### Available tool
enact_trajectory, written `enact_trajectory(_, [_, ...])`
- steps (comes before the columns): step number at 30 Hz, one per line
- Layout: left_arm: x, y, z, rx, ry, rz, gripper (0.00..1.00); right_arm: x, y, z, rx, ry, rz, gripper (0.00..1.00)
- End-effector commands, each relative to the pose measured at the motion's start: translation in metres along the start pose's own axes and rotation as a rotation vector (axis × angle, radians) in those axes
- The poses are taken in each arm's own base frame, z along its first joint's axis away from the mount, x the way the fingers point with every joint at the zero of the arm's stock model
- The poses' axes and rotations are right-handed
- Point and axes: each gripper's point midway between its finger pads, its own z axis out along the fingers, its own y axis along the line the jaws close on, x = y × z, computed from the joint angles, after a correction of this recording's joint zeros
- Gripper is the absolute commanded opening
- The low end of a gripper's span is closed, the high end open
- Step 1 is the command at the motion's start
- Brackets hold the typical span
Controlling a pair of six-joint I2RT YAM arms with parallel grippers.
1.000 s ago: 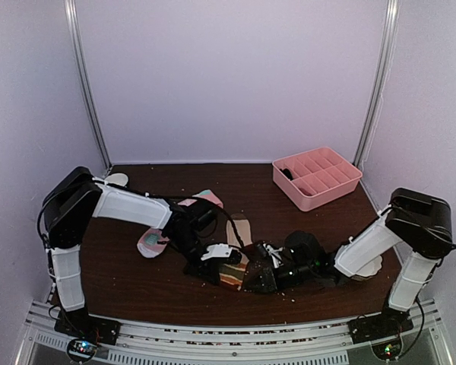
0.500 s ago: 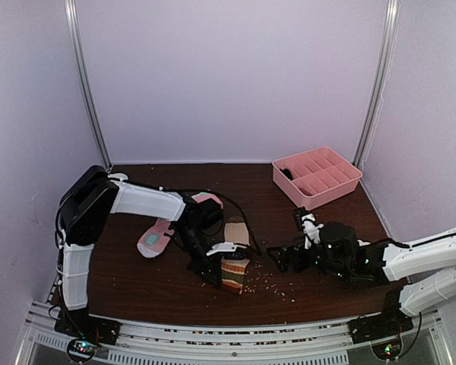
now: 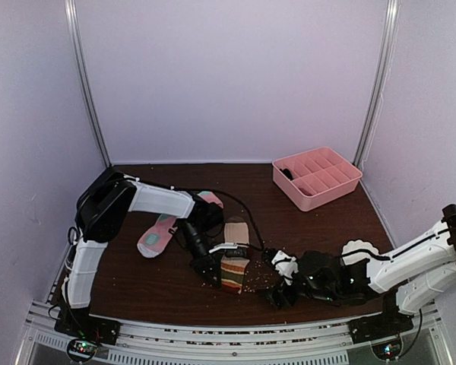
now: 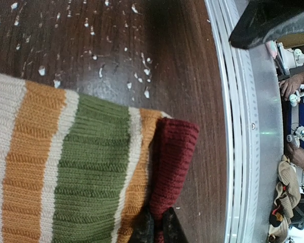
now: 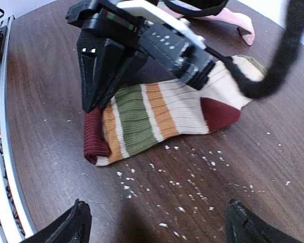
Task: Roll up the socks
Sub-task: Roll the sock at the center of the board.
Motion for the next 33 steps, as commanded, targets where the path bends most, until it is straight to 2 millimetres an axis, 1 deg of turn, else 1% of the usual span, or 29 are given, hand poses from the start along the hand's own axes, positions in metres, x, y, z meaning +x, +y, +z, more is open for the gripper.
enact_trajectory(1, [0.004, 0.012, 0.002, -0.025, 0.032, -0.062, 0.06, -0.023, 0.030, 0.012, -0.061, -0.052, -0.165, 0.87])
enact_trajectory(3, [0.006, 0.017, 0.003, -0.034, 0.042, -0.081, 0.05, -0.022, 0.043, 0.023, -0.085, -0.033, -0.224, 0.80])
enact_trajectory(4, [0.008, 0.019, 0.004, -0.039, 0.050, -0.092, 0.06, -0.028, 0.050, 0.028, -0.103, -0.038, -0.243, 0.77])
enact_trajectory(6, [0.011, 0.023, 0.006, -0.052, 0.067, -0.110, 0.05, -0.030, 0.060, 0.038, -0.134, -0.024, -0.276, 0.73])
enact_trajectory(12, [0.019, 0.030, 0.008, -0.081, 0.096, -0.128, 0.05, -0.031, 0.074, 0.060, -0.172, 0.004, -0.344, 0.61])
enact_trajectory(16, [0.019, 0.032, 0.008, -0.087, 0.095, -0.135, 0.05, -0.026, 0.078, 0.068, -0.182, 0.021, -0.367, 0.55])
enact_trajectory(20, [0.022, 0.034, 0.009, -0.096, 0.107, -0.129, 0.07, -0.021, 0.082, 0.075, -0.197, 0.045, -0.374, 0.46])
enact_trajectory(26, [0.027, 0.035, 0.010, -0.103, 0.122, -0.126, 0.09, -0.015, 0.077, 0.084, -0.183, 0.061, -0.366, 0.40])
enact_trajectory(28, [0.027, 0.035, 0.010, -0.104, 0.124, -0.125, 0.09, -0.014, 0.075, 0.086, -0.181, 0.070, -0.362, 0.34])
enact_trajectory(30, [0.027, 0.035, 0.009, -0.104, 0.124, -0.120, 0.09, -0.013, 0.073, 0.088, -0.182, 0.075, -0.353, 0.23])
enact_trajectory(32, [0.026, 0.034, 0.009, -0.105, 0.122, -0.114, 0.12, -0.011, 0.071, 0.088, -0.184, 0.084, -0.341, 0.14])
enact_trajectory(33, [0.026, 0.034, 0.009, -0.105, 0.123, -0.109, 0.15, -0.009, 0.071, 0.089, -0.184, 0.089, -0.336, 0.12])
